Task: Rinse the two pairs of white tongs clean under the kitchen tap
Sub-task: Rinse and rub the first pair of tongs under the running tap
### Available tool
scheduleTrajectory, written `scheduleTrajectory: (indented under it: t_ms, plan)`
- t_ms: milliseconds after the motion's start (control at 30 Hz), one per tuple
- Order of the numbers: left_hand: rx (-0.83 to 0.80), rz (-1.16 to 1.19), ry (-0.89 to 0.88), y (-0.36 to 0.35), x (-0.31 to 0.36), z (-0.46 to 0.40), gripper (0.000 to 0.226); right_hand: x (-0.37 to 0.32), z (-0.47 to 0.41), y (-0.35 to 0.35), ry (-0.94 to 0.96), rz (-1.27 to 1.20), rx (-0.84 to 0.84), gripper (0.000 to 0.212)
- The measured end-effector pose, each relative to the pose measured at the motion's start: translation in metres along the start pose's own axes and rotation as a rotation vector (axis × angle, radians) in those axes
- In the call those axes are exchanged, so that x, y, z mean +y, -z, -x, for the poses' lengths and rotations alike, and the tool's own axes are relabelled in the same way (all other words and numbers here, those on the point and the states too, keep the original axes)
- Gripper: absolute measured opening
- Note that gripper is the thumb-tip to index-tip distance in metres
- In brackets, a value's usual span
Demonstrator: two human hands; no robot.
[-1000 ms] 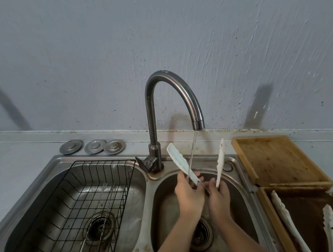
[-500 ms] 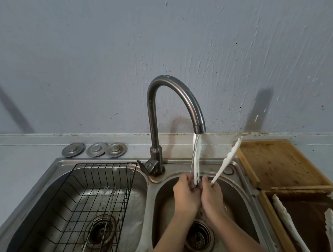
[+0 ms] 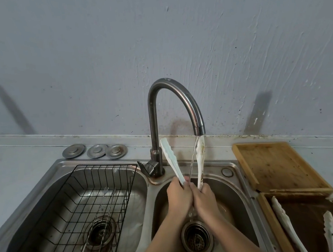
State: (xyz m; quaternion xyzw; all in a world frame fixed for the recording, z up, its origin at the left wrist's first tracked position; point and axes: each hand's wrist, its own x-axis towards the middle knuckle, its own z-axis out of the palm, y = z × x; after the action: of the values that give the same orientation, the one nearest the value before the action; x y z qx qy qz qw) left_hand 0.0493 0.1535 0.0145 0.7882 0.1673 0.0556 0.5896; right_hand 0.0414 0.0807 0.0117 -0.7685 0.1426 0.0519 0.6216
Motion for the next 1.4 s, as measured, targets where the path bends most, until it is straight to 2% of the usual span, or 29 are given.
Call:
scheduleTrajectory:
  t_ms: [67, 200, 367, 533, 567, 633, 700, 767, 900, 1033, 1167, 1233, 1267, 1333, 1400]
  plan:
    - [-0.041, 0.023, 0.020, 0.002, -0.002, 0.002, 0.002, 0.002, 0.002, 0.002, -0.009, -0.001, -0.005, 0.027]
    - [-0.114, -0.022, 0.027, 0.002, 0.001, 0.006, 0.021, 0.010, 0.006, 0.008, -0.061, -0.029, -0.013, 0.028]
    - [-0.049, -0.178, -0.042, -0.007, 0.005, 0.009, 0.020, 0.009, 0.006, 0.010, -0.073, 0.004, 0.002, 0.022]
    - [-0.002, -0.243, 0.008, -0.008, 0.008, 0.008, 0.029, 0.006, 0.007, 0.010, -0.093, 0.020, -0.009, 0.024]
    - [-0.019, -0.219, 0.039, -0.007, 0.008, 0.007, 0.026, 0.006, 0.008, 0.011, -0.087, 0.012, -0.013, 0.025]
    - [-0.105, 0.001, 0.191, -0.005, 0.010, 0.006, 0.012, 0.005, 0.008, 0.012, -0.062, 0.006, -0.019, 0.023]
    - [-0.207, 0.325, 0.389, -0.002, 0.016, 0.005, 0.017, 0.004, 0.010, 0.012, -0.054, 0.001, -0.034, 0.021]
    - [-0.229, 0.467, 0.475, 0.002, 0.019, -0.001, 0.025, 0.004, 0.012, 0.013, -0.070, 0.018, -0.050, 0.027]
    - [-0.294, 0.568, 0.514, 0.014, 0.019, -0.016, 0.042, 0.001, 0.019, 0.020, -0.027, 0.014, -0.112, 0.029]
    - [-0.348, 0.693, 0.534, 0.020, 0.024, -0.032, 0.037, 0.000, 0.021, 0.032, 0.099, 0.139, -0.109, 0.025]
    - [-0.357, 0.783, 0.456, 0.018, 0.027, -0.047, 0.026, -0.002, 0.020, 0.049, 0.124, 0.273, -0.078, 0.019]
    - [-0.342, 0.711, 0.378, 0.013, 0.023, -0.050, 0.023, -0.002, 0.019, 0.057, 0.128, 0.302, -0.087, 0.015]
    - [-0.311, 0.598, 0.301, 0.011, 0.019, -0.051, 0.024, -0.003, 0.020, 0.061, 0.138, 0.341, -0.091, 0.014]
    - [-0.140, 0.310, 0.152, 0.010, 0.013, -0.049, 0.031, -0.002, 0.018, 0.069, 0.151, 0.412, -0.102, 0.016]
    - [0.080, 0.140, 0.084, 0.014, 0.009, -0.046, 0.040, -0.001, 0.016, 0.076, 0.151, 0.470, -0.124, 0.019]
